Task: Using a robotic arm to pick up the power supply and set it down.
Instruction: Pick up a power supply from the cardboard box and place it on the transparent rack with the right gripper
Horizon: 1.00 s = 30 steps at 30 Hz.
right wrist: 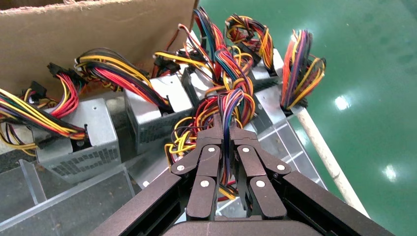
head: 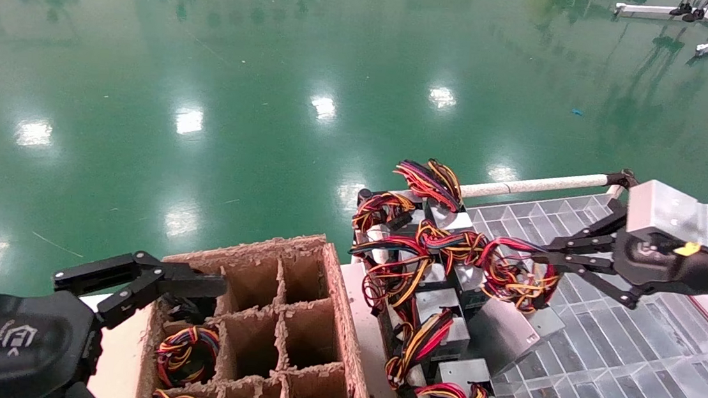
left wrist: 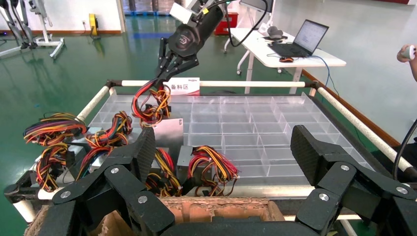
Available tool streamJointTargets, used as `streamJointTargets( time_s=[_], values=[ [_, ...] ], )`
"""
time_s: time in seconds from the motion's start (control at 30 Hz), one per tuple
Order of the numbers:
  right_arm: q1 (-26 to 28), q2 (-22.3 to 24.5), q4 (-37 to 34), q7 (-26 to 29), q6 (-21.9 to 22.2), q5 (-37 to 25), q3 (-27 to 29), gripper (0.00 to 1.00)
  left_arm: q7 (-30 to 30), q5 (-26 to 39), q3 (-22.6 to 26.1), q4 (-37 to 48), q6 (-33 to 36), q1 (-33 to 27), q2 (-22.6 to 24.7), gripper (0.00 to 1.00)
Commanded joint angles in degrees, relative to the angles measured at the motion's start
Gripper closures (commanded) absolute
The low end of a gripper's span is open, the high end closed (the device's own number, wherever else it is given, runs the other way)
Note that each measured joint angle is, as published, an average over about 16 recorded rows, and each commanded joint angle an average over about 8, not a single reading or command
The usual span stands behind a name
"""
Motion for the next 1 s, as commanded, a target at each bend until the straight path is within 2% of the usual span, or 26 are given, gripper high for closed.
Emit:
streamJointTargets(
  time_s=[0.03, 0.47, 0.67, 0.73, 0.93, 1.0],
  values=[
    [-0.1, 0.42, -0.08, 0.04, -0.02, -0.06, -0.09, 1.0, 0.0, 0.0, 0.0, 0.0, 0.0, 0.0, 0.0, 0.0],
    [-0.02, 3.13, 1.33, 0.93, -0.48, -0.18, -0.73, 1.0, 0.0, 0.0, 0.01, 0.0, 0.0, 0.0, 0.0, 0.0],
    [-0.8, 3.0, 2.61, 1.61, -0.41, -0.02, -1.1, 1.0, 0.0, 0.0, 0.01, 0.0, 0.0, 0.0, 0.0, 0.0],
    [-1.1, 2.58, 2.9, 1.82, -0.26, -0.02, -1.27, 0.96, 0.0, -0.01, 0.01, 0.0, 0.0, 0.0, 0.0, 0.0],
    [-1.62, 1.4, 3.15, 2.14, 0.01, -0.24, -1.77, 0.21, 0.01, -0.01, 0.01, 0.0, -0.01, 0.0, 0.0, 0.0],
    [-1.69, 1.2, 3.18, 2.17, 0.01, -0.27, -1.87, 0.0, 0.01, -0.01, 0.01, 0.01, -0.01, 0.01, -0.01, 0.0]
  ],
)
